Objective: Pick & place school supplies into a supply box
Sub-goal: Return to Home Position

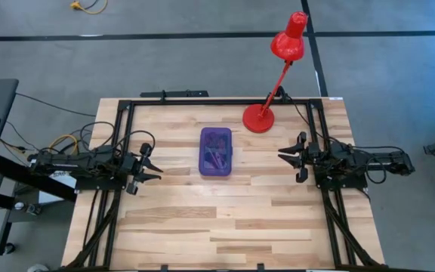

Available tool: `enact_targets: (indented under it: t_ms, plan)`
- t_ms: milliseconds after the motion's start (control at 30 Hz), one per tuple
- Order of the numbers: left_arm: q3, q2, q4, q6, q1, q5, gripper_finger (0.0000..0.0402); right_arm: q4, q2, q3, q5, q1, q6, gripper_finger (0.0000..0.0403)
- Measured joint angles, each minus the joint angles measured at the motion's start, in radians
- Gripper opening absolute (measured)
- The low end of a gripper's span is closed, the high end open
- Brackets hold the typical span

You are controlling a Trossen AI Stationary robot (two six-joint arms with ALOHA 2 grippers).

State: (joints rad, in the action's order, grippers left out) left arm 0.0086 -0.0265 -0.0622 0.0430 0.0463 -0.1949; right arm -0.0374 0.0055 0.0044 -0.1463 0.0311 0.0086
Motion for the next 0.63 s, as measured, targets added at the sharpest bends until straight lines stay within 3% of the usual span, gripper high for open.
enact_targets:
  t_ms: [633]
  plan:
    - [0.000,0.000,0.000,-0.006,0.000,0.000,0.0073,0.000,0.000,0.000,0.000,0.000,0.000,0.0082]
